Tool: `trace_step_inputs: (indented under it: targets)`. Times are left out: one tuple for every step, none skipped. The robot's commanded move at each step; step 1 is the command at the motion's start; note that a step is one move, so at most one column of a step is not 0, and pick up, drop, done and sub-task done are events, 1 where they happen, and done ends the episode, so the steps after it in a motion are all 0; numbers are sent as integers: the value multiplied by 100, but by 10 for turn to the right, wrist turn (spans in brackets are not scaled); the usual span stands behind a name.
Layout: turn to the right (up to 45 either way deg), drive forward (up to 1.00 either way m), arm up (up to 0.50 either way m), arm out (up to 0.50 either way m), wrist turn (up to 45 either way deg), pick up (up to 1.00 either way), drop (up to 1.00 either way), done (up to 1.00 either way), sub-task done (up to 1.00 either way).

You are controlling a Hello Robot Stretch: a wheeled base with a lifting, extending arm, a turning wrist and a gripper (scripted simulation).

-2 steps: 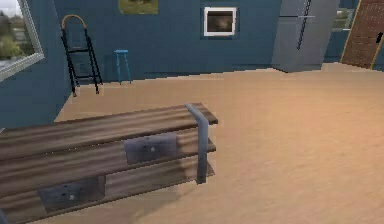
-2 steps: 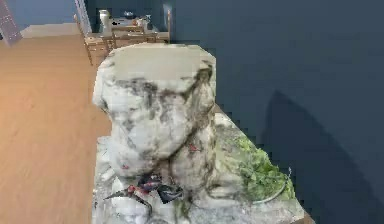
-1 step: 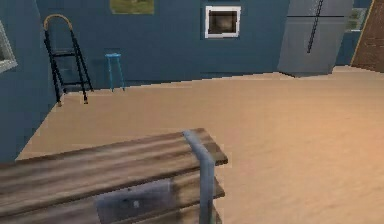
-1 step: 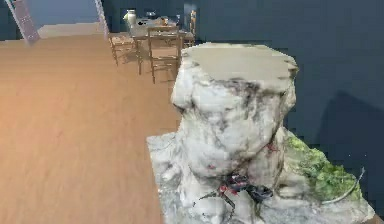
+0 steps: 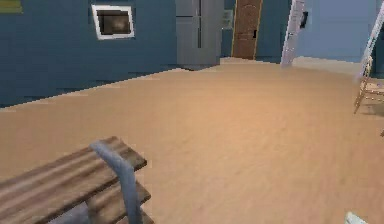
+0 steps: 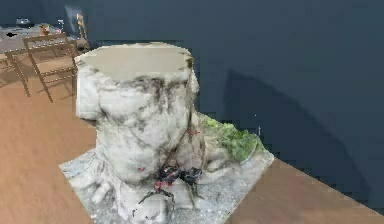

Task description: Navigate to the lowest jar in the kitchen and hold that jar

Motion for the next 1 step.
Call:
trace_step_inputs:
  targets:
    - [0, 40, 0, 0, 0, 0, 0, 0, 0]
